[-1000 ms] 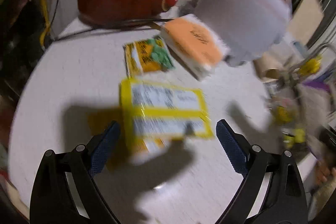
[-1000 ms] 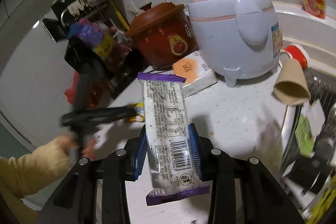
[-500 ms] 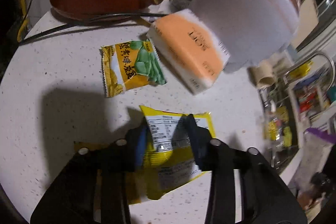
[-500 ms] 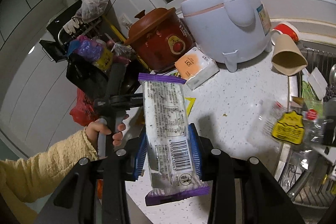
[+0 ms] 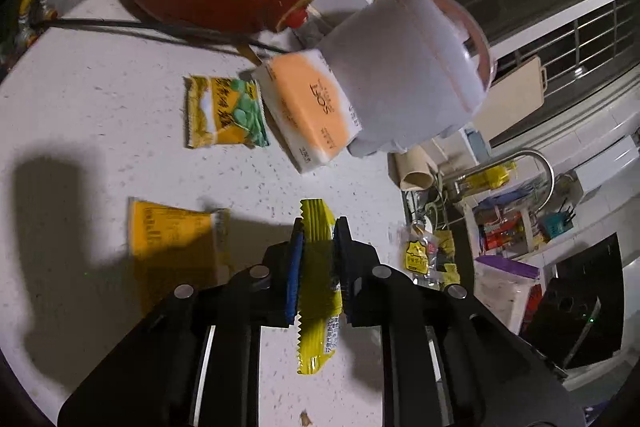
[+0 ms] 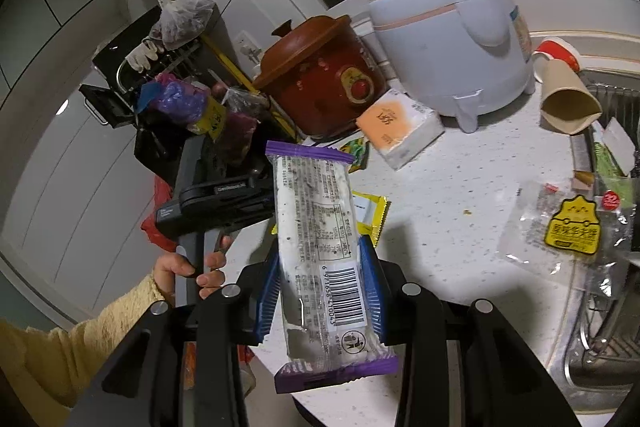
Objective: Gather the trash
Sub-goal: 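Drop the snack bar and yellow wrapper into the trash bag with both grippers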
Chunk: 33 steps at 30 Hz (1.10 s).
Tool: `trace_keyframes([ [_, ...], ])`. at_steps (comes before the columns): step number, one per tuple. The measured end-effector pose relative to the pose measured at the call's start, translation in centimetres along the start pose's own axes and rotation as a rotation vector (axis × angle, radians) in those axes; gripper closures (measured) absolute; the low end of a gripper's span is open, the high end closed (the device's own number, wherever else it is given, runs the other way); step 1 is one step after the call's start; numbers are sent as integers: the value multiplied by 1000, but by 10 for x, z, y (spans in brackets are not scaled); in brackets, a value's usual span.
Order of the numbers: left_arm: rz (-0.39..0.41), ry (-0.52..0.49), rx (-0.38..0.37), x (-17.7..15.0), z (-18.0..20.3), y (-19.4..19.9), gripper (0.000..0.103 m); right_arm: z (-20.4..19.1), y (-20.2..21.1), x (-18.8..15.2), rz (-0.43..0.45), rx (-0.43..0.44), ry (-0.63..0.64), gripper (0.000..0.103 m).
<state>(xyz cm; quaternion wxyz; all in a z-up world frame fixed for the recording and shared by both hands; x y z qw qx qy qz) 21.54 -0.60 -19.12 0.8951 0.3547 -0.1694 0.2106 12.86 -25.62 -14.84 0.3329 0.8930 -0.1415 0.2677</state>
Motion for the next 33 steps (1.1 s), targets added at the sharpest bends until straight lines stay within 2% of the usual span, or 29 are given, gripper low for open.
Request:
trace_keyframes([
  [5, 18, -18, -6, -5, 2, 34, 88, -20, -9, -4, 1, 23, 8, 66],
  [10, 60, -47, -53, -11, 15, 81, 88, -45, -18, -7, -9, 56, 26, 66],
  [14, 64, -114, -59, -36, 31, 131, 88, -76, -16, -18, -26, 86, 81, 66],
  [17, 31, -140, -44, -80, 32, 173, 88, -104, -12, -40, -65, 116, 129, 66],
  [20, -14, -120, -27, -126, 22, 200, 88, -132, -12, -82, -153, 133, 183, 66],
  [24, -115, -20, 14, -206, -17, 216, 88, -143, -27, -152, -312, 103, 192, 66],
  [27, -204, 70, 66, -263, -64, 197, 88, -128, -50, -207, -432, 69, 101, 66],
  [30, -278, 132, 94, -308, -109, 162, 88, -94, -82, -265, -534, -12, 22, 66],
  [33, -364, 182, 124, -352, -160, 116, 88, -46, -123, -325, -620, -141, -11, 66],
])
Point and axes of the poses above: each gripper's, at about its wrist camera, not at the fingertips, and y roughly against the way its jaws point, z to its right, x to its top, the point moved 6 cm from there along -y, roughly the way its jaws point, and after that the axes turned 5 degrees about -y, right-handed, at the moved point
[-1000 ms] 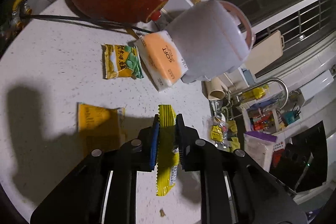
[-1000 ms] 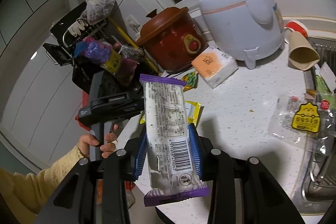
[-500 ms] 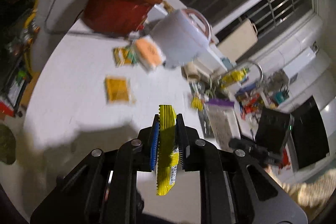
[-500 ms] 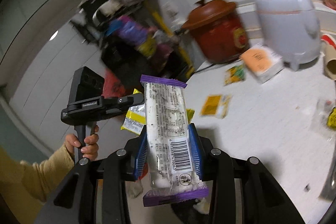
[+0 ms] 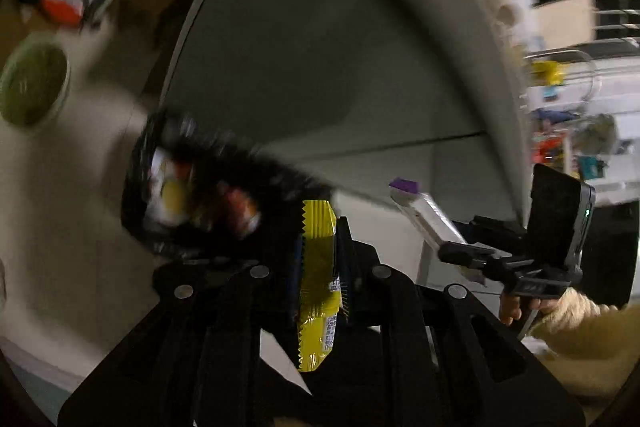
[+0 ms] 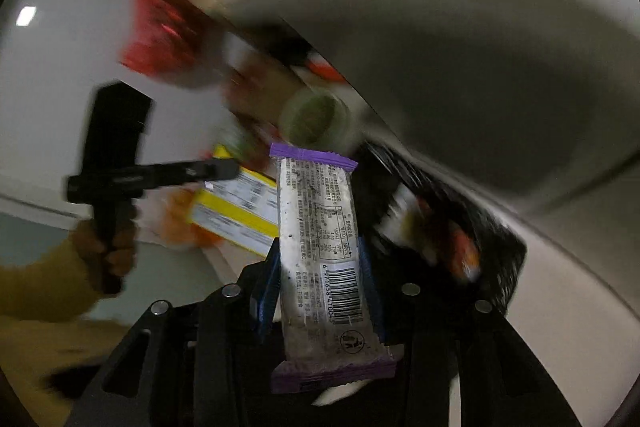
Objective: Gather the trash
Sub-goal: 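Drop the snack bar and yellow wrapper into the trash bag with both grippers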
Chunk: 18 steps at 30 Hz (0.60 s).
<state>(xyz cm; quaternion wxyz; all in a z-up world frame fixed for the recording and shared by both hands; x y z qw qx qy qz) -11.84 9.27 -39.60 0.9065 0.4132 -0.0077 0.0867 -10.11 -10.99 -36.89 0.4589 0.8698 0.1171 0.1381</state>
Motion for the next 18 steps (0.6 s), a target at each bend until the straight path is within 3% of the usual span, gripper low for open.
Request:
trace_keyframes([
  [5, -105, 49, 77, -4, -73, -108, 88, 77, -118, -20, -94, -184, -122, 66],
  [7, -139, 66, 141, -1, -95, -140, 85, 97, -153, -21, -121, -240, -145, 65],
  [9, -175, 69, 211, -2, -111, -162, 60, 116, -175, -22, -144, -294, -170, 56],
  [10, -182, 63, 275, -1, -117, -168, 40, 125, -184, -23, -148, -318, -194, 45],
  [11, -181, 53, 315, 1, -119, -170, 30, 130, -186, -23, -145, -330, -213, 37],
  [16, -180, -25, 463, 2, -103, -152, 25, 138, -173, -21, -106, -377, -228, 25],
  [18, -163, -48, 472, 4, -87, -136, 24, 133, -156, -22, -89, -372, -227, 25],
])
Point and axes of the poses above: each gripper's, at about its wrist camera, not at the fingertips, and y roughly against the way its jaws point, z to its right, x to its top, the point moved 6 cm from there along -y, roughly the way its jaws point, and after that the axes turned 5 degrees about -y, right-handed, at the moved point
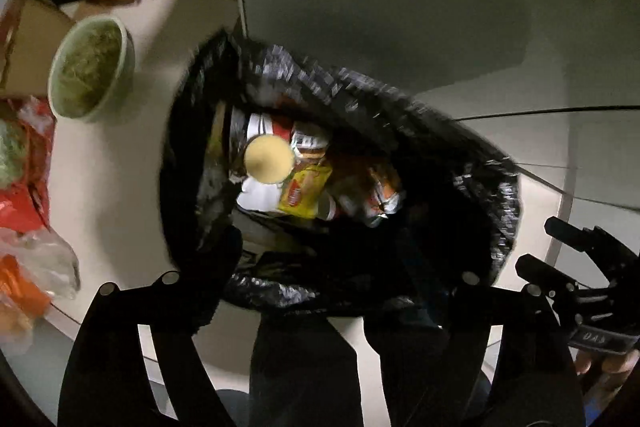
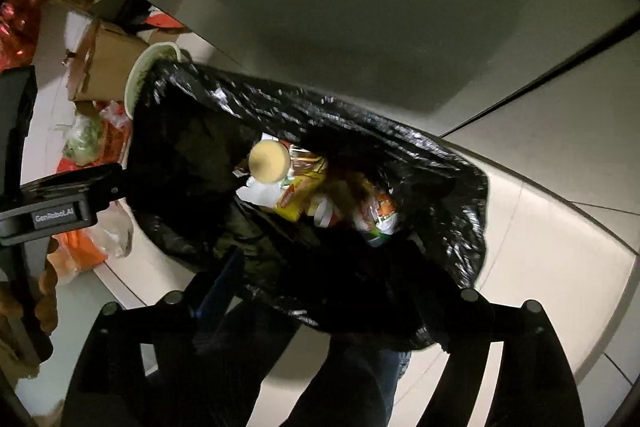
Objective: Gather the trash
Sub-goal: 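Drop the snack bar and yellow wrapper into the trash bag with both grippers, then grasp the yellow printed packet with the left gripper while the right grasps the clear plastic bag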
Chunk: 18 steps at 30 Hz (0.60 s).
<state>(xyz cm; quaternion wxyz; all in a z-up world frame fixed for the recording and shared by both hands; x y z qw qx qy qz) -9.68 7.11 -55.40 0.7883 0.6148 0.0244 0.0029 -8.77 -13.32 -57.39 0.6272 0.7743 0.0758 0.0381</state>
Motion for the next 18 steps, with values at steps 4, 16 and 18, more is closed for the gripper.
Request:
trace_keyframes([
  [4, 87, -63, 56, 8, 23, 67, 21, -8, 69, 1, 81, 38, 29, 22],
  [16, 471, -184, 225, 41, 98, 278, 16, -9, 326, 11, 514, 207, 67, 14],
  [18, 547, -189, 237, 55, 112, 305, 16, -11, 355, 14, 584, 204, 72, 14],
])
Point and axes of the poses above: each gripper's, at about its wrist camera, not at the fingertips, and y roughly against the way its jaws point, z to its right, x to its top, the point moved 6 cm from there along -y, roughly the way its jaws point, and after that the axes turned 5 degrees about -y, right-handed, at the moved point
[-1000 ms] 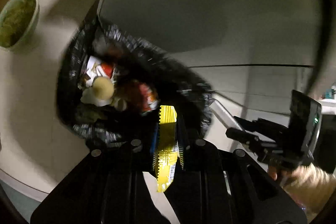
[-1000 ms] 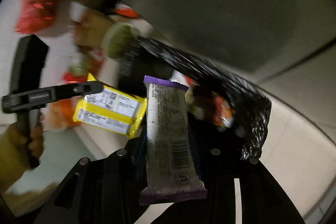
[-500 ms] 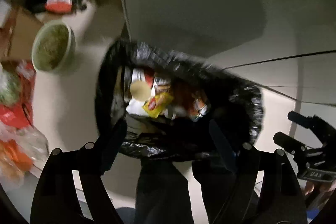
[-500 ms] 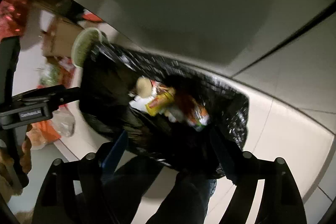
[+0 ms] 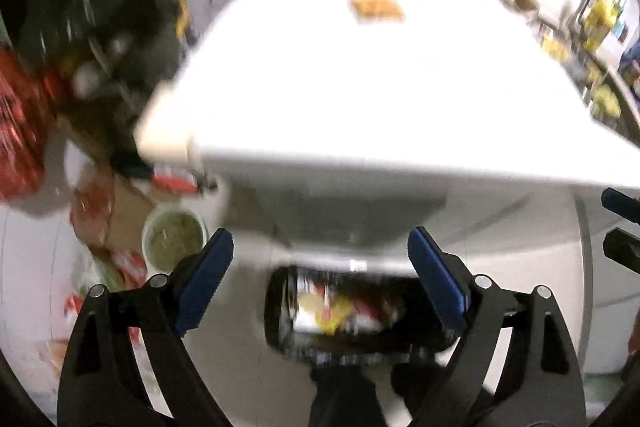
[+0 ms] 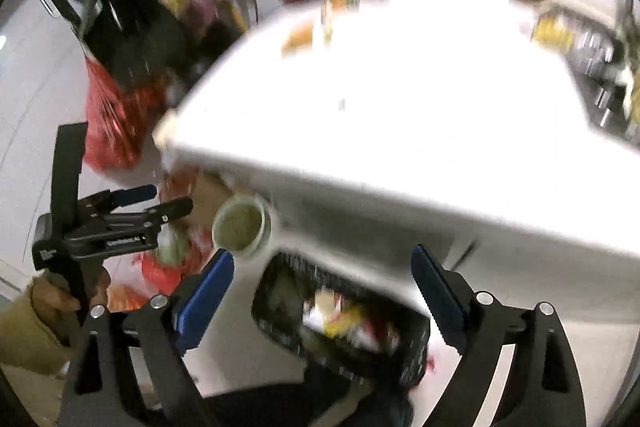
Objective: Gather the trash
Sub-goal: 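Grasp the yellow printed packet with the left gripper while the right grasps the clear plastic bag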
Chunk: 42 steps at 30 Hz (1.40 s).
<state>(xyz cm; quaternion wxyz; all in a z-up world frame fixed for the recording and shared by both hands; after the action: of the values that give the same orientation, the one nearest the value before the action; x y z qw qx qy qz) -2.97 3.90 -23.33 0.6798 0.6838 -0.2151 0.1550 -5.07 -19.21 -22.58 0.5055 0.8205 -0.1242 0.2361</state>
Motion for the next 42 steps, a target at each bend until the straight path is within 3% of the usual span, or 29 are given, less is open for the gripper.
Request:
trace_keyframes([
  [3, 83, 4, 38, 39, 4, 11, 15, 9, 28, 38, 133, -71, 28, 8],
  [7, 152, 5, -7, 102, 14, 0, 14, 41, 44, 85, 239, -145, -13, 8],
  [12, 98, 37, 29, 172, 25, -61, 14, 60, 52, 107, 279, -158, -58, 8],
  [16, 63, 54, 19, 200, 31, -103, 14, 70, 46, 103, 257, -154, -75, 8],
  [24, -16, 63, 26, 201, 35, -140, 18, 91, 44, 99, 234, -141, -101, 8],
  [26, 14, 52, 30, 200, 37, -134, 36, 95, 43, 101, 234, -140, -106, 8],
  [29, 30, 55, -18, 199, 37, -130, 54, 102, 39, 103, 230, -138, -112, 8],
  [36, 65, 94, -141, 185, 38, -106, 59, 137, 39, 119, 261, -190, -156, 8],
  [42, 99, 117, -249, 169, 51, -77, 59, 183, 35, 157, 314, -289, -133, 8],
])
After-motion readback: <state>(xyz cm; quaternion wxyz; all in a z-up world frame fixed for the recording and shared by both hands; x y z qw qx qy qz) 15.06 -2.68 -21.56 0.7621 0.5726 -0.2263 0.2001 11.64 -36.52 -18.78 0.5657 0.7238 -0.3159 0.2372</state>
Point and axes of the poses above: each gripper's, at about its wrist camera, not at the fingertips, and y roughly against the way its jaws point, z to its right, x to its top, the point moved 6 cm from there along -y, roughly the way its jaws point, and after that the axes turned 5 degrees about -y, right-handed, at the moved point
